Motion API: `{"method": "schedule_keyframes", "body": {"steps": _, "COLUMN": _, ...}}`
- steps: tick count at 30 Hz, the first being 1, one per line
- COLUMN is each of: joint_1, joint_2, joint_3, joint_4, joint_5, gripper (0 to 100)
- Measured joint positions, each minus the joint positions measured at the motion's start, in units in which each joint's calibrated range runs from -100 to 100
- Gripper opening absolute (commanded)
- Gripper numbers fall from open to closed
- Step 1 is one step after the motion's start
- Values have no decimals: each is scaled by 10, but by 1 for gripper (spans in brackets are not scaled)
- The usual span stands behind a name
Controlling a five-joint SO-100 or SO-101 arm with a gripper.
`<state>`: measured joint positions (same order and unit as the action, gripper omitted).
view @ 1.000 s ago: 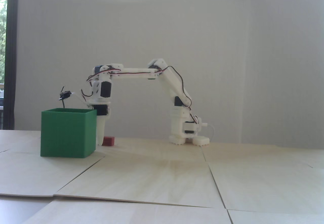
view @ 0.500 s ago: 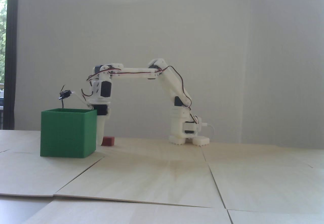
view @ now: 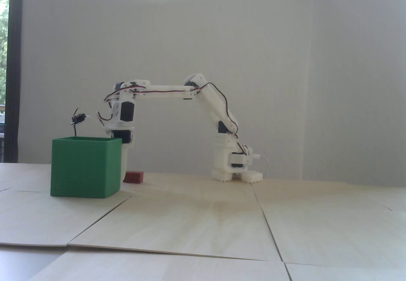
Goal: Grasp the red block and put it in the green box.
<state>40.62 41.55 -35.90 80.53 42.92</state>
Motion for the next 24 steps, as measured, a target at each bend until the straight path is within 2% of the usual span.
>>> {"method": "schedule_keyframes", "body": {"steps": 9, "joint_1": 55, "joint_2": 0, "joint_3": 0, "joint_4": 0, "joint_5": 0, "gripper": 16}}
{"method": "schedule_keyframes", "body": {"steps": 24, "joint_1": 59, "joint_2": 0, "joint_3": 0, "joint_4": 0, "joint_5": -14, "gripper": 16}}
